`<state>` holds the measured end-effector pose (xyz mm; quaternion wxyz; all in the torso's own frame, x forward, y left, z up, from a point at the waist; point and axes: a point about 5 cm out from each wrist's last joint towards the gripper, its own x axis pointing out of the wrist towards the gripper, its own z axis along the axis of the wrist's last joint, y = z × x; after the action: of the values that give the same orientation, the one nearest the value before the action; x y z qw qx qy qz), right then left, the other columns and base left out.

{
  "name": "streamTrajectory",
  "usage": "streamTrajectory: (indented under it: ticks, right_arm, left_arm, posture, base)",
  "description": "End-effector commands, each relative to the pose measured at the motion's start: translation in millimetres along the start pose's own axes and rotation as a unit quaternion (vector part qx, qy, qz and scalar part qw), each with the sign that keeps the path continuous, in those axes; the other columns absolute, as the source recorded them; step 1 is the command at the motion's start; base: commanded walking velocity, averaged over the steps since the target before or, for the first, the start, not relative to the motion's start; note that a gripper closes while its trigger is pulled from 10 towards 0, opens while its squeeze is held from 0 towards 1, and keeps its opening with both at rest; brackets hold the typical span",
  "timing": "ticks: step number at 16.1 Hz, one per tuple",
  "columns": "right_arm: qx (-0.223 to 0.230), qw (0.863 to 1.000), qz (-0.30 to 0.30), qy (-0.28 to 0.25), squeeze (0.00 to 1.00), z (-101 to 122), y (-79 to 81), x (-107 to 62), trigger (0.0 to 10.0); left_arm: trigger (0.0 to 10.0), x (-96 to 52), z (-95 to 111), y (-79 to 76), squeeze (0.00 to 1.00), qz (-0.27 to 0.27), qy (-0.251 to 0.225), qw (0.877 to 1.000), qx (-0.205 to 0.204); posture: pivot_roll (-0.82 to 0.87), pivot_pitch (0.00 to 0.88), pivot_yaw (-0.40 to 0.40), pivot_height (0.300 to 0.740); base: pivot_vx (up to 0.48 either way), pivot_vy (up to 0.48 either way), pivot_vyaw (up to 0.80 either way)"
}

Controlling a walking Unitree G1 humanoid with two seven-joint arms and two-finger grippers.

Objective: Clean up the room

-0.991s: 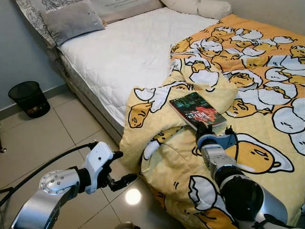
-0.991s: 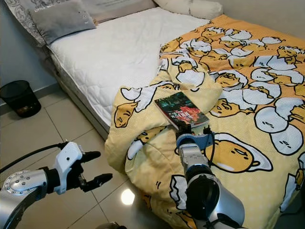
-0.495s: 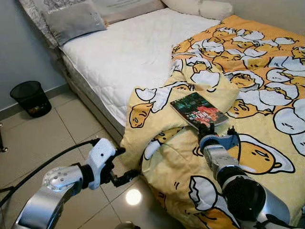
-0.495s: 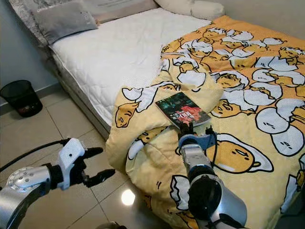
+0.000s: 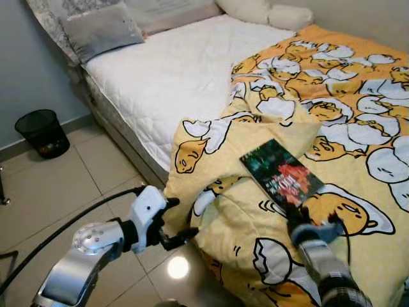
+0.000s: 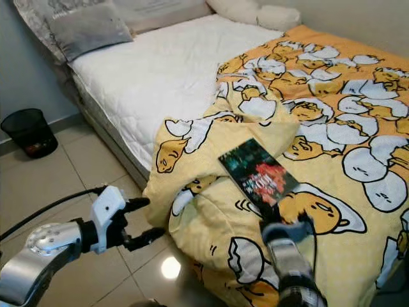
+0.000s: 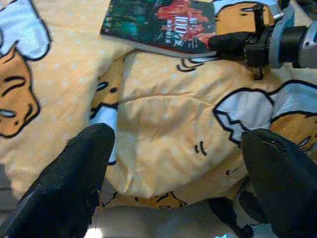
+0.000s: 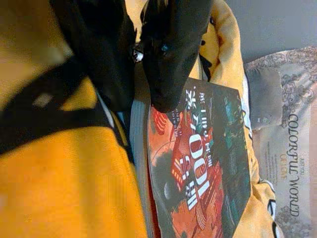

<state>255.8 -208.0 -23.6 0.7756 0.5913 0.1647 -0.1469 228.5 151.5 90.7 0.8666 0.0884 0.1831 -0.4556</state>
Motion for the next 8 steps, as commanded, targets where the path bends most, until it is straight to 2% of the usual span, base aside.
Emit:
streamTrajectory:
  ticks: [1, 2, 3, 4, 8]
  right_arm:
    - [-0.015, 0.999, -0.048, 0.019, 0.00, -10, -18.7, -8.7, 8.4]
    - [-0.020, 0.998, -0.054, 0.020, 0.00, -13, -18.5, -7.7, 10.0]
    - [-0.023, 0.998, -0.057, 0.021, 0.63, -17, -16.0, -5.4, 10.0]
    - [-0.022, 0.998, -0.055, 0.022, 1.00, -20, -11.1, -3.4, 10.0]
    - [-0.030, 0.998, -0.058, 0.016, 1.00, -21, 1.0, 4.1, 10.0]
  left_arm:
    - [10.0, 2.0, 0, 0.1, 1.00, -0.011, 0.001, 1.000, 0.002]
    - [10.0, 3.0, 1, -1.1, 1.00, -0.020, 0.000, 1.000, 0.003]
    - [10.0, 4.5, 1, -2.9, 1.00, -0.033, 0.000, 0.999, 0.004]
    - [10.0, 6.0, 2, -3.5, 1.00, -0.040, 0.003, 0.999, 0.009]
    - [10.0, 3.8, 1, -2.2, 1.00, -0.041, 0.009, 0.999, 0.013]
  posture:
    - [0.10, 0.000, 0.072, 0.740]
    - [0.10, 0.000, 0.077, 0.740]
    - [0.10, 0.000, 0.080, 0.740]
    - [0.10, 0.000, 0.081, 0.740]
    - [0.11, 0.000, 0.082, 0.740]
  base:
    - [0.000, 0.000, 0.00]
    - [0.000, 0.000, 0.00]
    - [0.000, 0.000, 0.00]
    - [0.000, 0.000, 0.00]
    - [0.000, 0.000, 0.00]
